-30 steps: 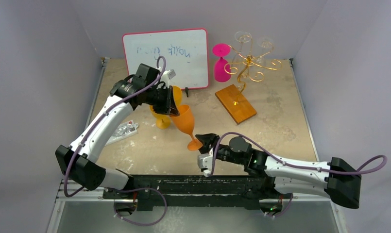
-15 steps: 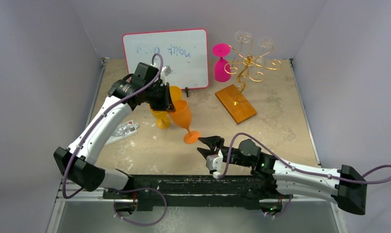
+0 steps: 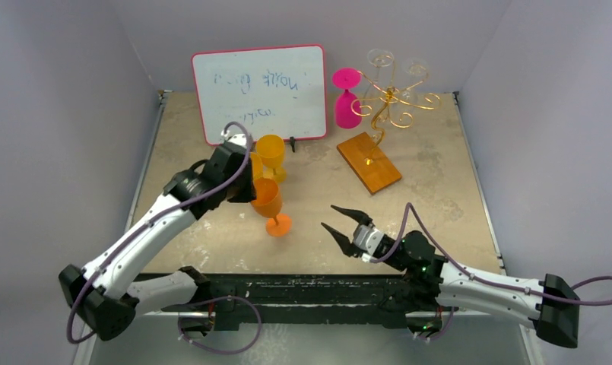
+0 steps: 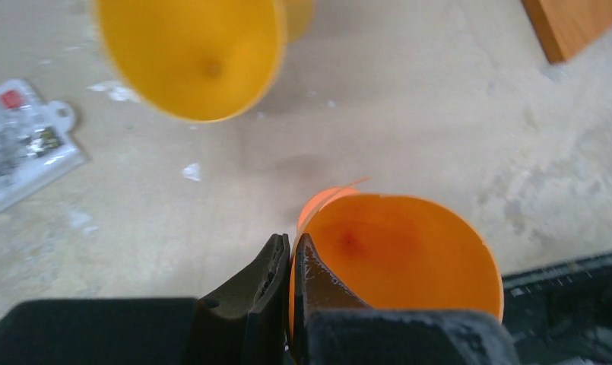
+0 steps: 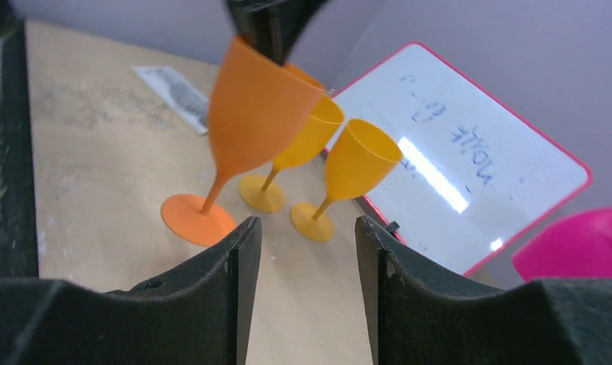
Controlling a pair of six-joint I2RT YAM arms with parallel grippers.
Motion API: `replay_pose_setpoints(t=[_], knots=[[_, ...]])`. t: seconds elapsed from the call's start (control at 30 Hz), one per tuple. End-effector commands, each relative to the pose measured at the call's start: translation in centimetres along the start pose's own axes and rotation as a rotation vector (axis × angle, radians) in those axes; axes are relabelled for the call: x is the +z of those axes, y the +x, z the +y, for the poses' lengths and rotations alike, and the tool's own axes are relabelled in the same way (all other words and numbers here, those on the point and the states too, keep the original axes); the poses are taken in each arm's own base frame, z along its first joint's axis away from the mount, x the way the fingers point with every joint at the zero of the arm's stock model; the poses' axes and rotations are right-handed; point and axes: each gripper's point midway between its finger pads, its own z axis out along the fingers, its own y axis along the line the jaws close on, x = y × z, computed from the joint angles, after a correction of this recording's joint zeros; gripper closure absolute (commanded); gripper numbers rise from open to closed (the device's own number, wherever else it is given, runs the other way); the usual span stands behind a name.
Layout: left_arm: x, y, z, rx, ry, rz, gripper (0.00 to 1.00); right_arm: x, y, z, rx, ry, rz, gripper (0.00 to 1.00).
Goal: Take the wine glass off the wine glass rack
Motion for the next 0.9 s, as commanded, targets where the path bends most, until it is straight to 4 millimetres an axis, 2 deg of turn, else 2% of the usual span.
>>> replay_pose_setpoints(t=[0.0,0.07,0.17,0.23,0.37,0.5,0.57,0.7,0.83,0.87], knots=[[-2.0,-3.7,3.6,-0.121,-0.122,-0.337,1.0,-0.8,-2.0,-4.9,0.294,0.303,-0.09,0.49],[-2.5,-3.7,4.5,-0.197,-0.137,-0.401,1.0,-0.9,-1.8,-5.1,0.35,0.33,-0.09,0.5],[-2.1,-2.9,5.5,-0.25,-0.175,-0.405,1.0,-1.0,-1.5,-6.2,0.469,0.412,-0.082,0.48],[-1.6,-2.1,6.3,-0.252,-0.222,-0.379,1.0,-1.1,-1.0,-6.7,0.565,0.466,-0.06,0.45],[-1.3,-1.0,7.7,-0.221,-0.304,-0.332,1.0,-1.0,-0.7,-6.8,0.628,0.491,-0.033,0.43],[-2.8,-1.0,10.9,-0.201,-0.49,-0.355,1.0,-1.1,0.0,-6.7,0.682,0.517,-0.004,0.42],[-3.0,-1.2,11.4,-0.202,-0.534,-0.36,1.0,-1.2,0.4,-6.7,0.738,0.54,0.023,0.42],[-1.2,-0.4,10.9,-0.214,-0.518,-0.315,1.0,-1.5,1.2,-7.0,0.796,0.595,0.064,0.4],[-0.2,-0.5,12.9,-0.214,-0.604,-0.297,1.0,-2.2,3.2,-7.1,0.829,0.682,0.164,0.39],[0.3,-0.5,12.9,-0.22,-0.584,-0.274,1.0,-2.4,3.6,-7.1,0.83,0.698,0.193,0.38]])
